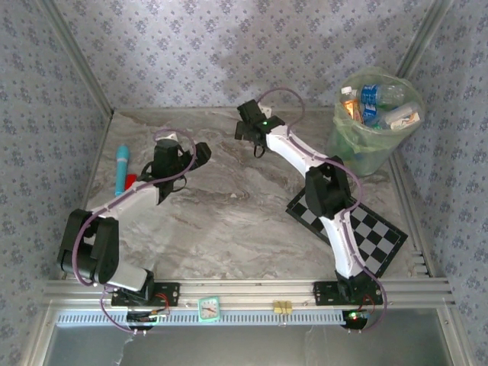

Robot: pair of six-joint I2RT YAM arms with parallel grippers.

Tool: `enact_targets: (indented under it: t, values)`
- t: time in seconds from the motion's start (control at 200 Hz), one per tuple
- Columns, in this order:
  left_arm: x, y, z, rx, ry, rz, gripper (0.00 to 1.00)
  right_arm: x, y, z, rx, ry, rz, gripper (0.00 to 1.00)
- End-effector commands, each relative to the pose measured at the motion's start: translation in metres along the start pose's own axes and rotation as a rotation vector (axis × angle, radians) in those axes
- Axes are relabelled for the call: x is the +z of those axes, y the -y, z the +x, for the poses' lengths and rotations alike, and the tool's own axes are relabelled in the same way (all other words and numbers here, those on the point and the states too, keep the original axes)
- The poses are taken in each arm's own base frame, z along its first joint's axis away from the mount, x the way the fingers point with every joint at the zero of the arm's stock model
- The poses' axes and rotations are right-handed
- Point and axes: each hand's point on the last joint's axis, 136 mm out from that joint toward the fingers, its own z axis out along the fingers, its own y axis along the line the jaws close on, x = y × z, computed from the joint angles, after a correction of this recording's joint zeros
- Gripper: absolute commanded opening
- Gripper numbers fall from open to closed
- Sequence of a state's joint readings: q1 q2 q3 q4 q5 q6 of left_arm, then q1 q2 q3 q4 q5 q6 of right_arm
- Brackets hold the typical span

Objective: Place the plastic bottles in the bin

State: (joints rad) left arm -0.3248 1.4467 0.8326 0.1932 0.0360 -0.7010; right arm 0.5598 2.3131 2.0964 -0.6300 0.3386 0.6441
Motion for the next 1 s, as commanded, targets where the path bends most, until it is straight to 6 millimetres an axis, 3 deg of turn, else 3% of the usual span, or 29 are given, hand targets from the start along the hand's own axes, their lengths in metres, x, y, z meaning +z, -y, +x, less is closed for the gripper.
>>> enact_targets:
  t: [0.0,0.205,0.54,0.785,0.995]
  values:
    - [-0.008,-0.007,-0.004,-0.006,0.022,-0.02,1.0,0.009,0.014,0.006,0.06,-0.012,0.09,1.0]
    - [-0.012,-0.012,-0.002,-0.012,0.024,-0.028,1.0,0.024,0.033,0.018,0.135,-0.035,0.154,1.0]
    - [-0.016,-0.015,-0.001,-0.014,0.028,-0.031,1.0,0.041,0.056,-0.006,0.256,-0.019,0.113,1.0]
    - [-0.015,-0.014,-0.001,-0.019,0.024,-0.027,1.0,0.068,0.081,-0.003,0.423,-0.038,0.133,1.0]
    - [-0.018,-0.013,-0.002,-0.017,0.026,-0.025,1.0,0.097,0.078,-0.003,0.502,-0.058,0.093,1.0]
